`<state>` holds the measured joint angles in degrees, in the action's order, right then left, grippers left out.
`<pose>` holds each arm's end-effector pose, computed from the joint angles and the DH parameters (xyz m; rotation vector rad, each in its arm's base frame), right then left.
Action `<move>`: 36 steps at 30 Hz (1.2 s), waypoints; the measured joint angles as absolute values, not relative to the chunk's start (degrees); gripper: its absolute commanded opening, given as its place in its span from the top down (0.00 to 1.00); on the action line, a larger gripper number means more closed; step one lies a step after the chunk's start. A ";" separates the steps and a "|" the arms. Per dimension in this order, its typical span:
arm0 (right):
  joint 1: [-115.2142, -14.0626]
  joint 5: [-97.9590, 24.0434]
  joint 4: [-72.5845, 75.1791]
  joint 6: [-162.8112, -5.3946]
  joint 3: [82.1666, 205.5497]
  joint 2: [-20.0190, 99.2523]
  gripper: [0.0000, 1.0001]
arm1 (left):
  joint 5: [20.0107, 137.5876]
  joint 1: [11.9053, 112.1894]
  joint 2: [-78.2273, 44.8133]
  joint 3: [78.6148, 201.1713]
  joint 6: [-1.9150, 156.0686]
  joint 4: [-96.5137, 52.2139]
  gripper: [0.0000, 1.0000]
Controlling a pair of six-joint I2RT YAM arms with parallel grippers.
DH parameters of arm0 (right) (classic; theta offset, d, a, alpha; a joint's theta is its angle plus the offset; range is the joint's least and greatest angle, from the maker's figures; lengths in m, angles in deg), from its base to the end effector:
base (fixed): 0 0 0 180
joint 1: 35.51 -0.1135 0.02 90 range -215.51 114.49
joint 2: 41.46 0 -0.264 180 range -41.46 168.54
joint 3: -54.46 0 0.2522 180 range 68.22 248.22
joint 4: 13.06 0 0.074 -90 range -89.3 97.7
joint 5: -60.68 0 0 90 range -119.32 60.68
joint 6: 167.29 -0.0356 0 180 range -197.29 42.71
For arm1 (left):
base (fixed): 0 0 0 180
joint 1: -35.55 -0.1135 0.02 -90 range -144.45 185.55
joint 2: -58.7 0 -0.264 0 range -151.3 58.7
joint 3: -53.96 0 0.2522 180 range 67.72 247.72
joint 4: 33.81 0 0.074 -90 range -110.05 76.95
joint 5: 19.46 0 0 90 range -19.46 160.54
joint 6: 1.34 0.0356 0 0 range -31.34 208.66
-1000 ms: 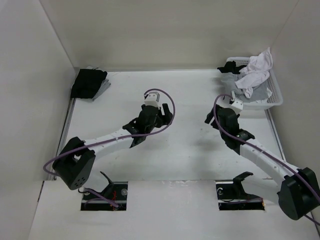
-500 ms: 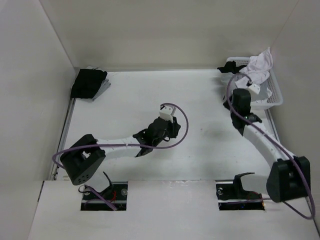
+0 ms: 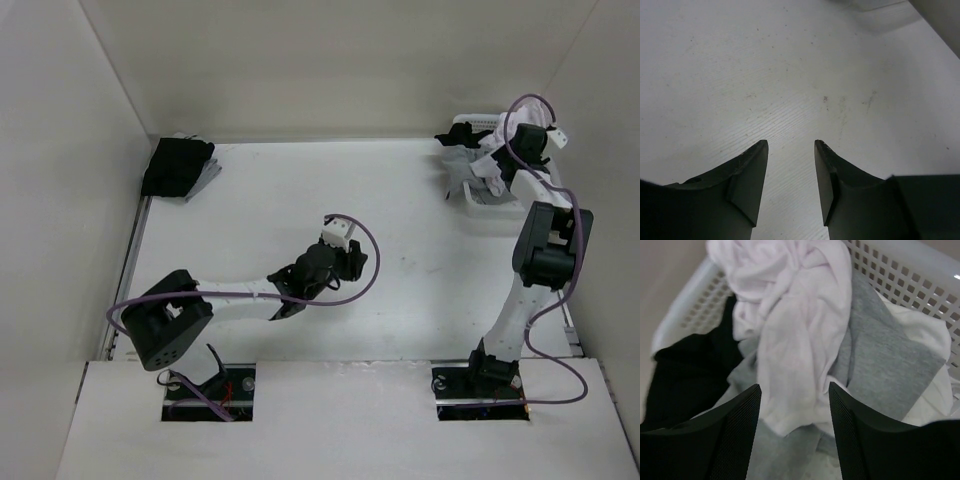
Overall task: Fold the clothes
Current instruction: Grab the tank top from the pile
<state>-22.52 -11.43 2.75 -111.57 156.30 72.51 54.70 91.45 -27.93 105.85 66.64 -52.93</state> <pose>0.4547 -0.1161 0.2512 0.9875 1.7783 -0.0882 0.1852 -0.2562 0.2042 0.3579 1.8562 -0.6936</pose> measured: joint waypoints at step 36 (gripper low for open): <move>-22.32 -16.21 -3.94 -113.34 144.28 65.01 0.99 | 56.06 91.12 -31.47 105.81 66.74 -55.68 0.58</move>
